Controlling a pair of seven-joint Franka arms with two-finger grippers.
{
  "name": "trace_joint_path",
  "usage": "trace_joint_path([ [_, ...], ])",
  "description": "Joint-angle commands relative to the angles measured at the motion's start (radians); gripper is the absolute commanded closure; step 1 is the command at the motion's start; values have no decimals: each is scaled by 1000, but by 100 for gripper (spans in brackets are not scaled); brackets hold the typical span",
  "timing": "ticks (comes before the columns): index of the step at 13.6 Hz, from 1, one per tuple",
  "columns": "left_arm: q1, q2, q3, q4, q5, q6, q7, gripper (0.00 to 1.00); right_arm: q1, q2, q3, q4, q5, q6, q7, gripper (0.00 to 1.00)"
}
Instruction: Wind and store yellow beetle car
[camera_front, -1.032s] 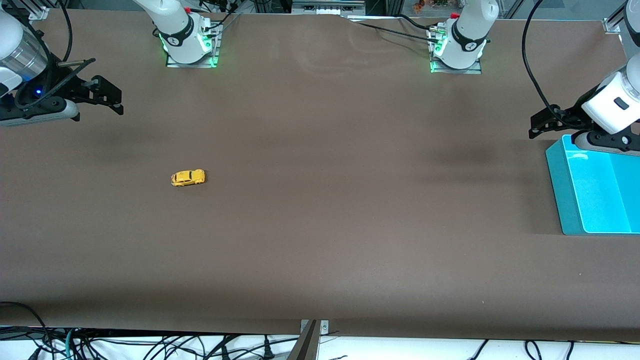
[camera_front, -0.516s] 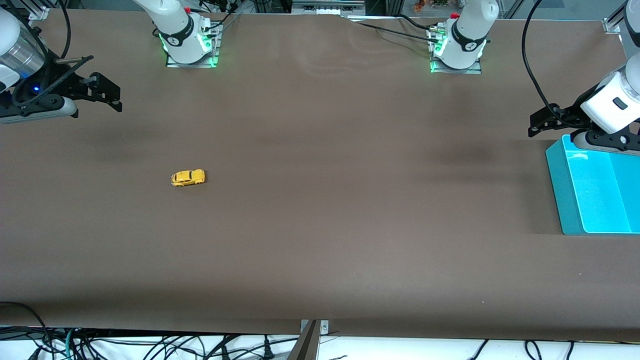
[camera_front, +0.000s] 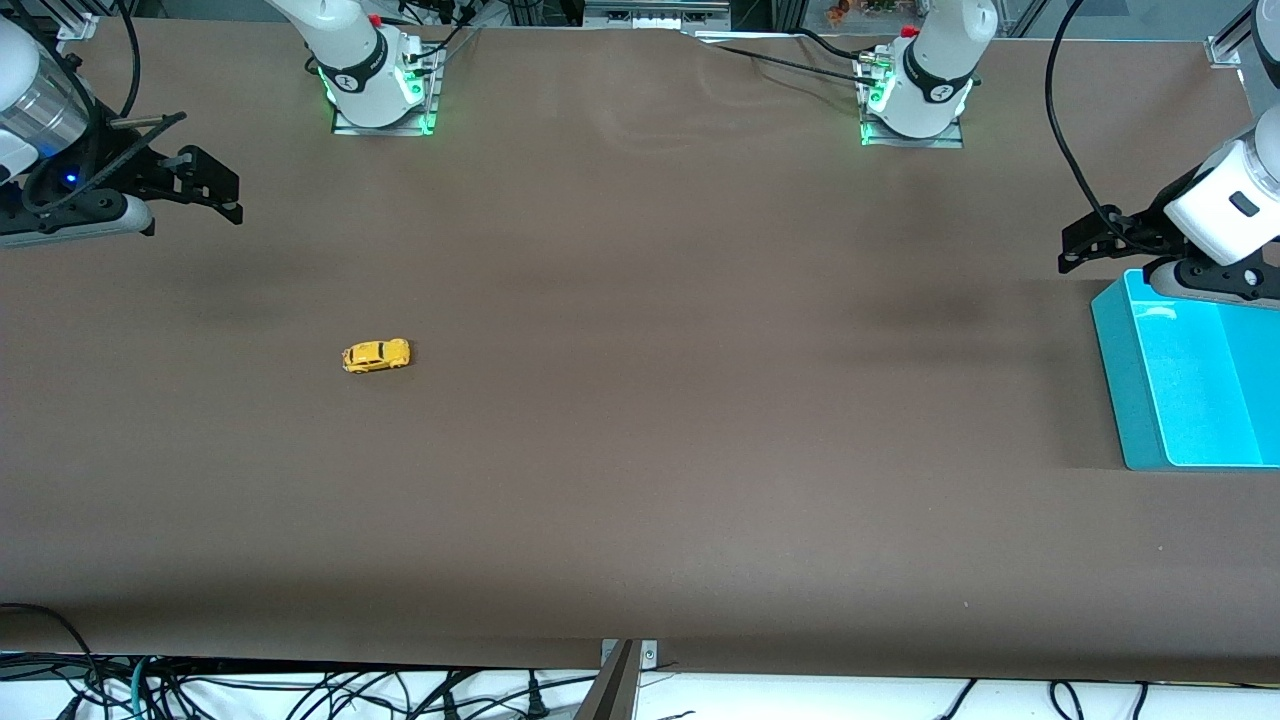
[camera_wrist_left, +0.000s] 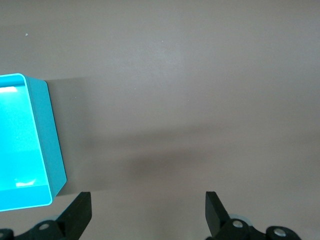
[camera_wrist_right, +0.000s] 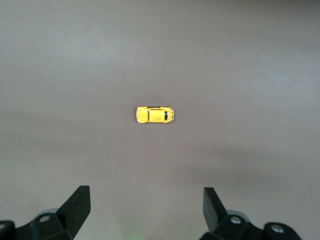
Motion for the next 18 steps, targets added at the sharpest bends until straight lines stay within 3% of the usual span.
trace_joint_path([
  [1, -3, 18, -1, 39, 10, -29, -12, 0, -6, 13, 0, 54, -11, -43, 11, 0],
  [18, 8, 25, 0, 39, 10, -32, -11, 0, -5, 19, -15, 94, -8, -49, 8, 0],
])
